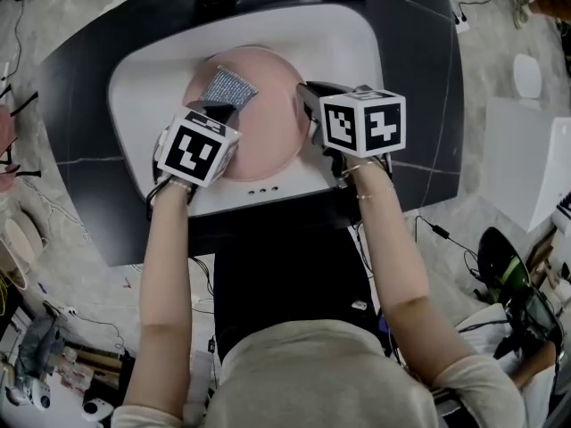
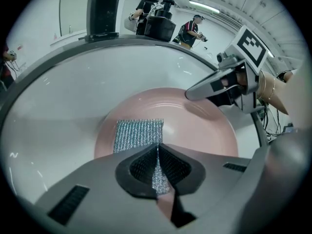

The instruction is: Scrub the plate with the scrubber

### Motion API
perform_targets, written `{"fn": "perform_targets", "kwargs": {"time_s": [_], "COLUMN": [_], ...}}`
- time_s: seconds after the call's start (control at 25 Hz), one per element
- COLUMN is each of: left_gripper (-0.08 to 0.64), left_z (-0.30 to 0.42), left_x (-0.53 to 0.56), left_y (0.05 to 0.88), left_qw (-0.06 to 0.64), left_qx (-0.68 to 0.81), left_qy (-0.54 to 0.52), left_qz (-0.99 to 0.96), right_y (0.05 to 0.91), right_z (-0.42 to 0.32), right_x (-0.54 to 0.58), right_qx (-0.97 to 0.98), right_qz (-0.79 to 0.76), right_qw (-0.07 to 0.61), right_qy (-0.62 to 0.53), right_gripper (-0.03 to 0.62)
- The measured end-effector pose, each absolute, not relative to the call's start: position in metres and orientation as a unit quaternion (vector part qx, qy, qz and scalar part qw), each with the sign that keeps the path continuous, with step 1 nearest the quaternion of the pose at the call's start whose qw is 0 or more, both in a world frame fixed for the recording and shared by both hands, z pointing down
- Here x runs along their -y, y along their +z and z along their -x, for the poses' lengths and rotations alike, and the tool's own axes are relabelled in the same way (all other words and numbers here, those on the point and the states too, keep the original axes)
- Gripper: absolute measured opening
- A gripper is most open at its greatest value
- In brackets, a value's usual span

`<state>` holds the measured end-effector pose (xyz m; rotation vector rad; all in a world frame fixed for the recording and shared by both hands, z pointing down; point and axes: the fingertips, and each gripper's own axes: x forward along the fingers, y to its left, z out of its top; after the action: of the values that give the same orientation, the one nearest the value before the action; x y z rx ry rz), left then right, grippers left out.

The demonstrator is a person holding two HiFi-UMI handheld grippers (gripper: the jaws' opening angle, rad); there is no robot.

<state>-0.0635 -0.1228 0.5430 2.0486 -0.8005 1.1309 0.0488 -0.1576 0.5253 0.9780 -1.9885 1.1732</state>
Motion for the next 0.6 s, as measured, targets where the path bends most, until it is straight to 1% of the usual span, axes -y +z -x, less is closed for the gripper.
{"fn": "perform_targets", "kwargs": {"time_s": [0.32,0.6], "left_gripper": [0.031,0.031], "left_z": [0.058,0.039], "left_x": [0.090,0.067], "left_y": [0.535,0.526], "left_qw": [0.323,0.328], "left_qx": [0.270,0.237], "left_qy": [0.451,0.438], "left_qz": [-0.787,-0.803], "right_y": [0.523,0.520], "right_z": [-0.048,-0.047], "right_x": [0.159,0.160], "right_qx": [0.755,0.756], "right_qz": [-0.374,-0.379], "right_qw": [0.314,0.312], "right_qy": [0.437,0.432], "right_gripper": [0.049,0.049]}}
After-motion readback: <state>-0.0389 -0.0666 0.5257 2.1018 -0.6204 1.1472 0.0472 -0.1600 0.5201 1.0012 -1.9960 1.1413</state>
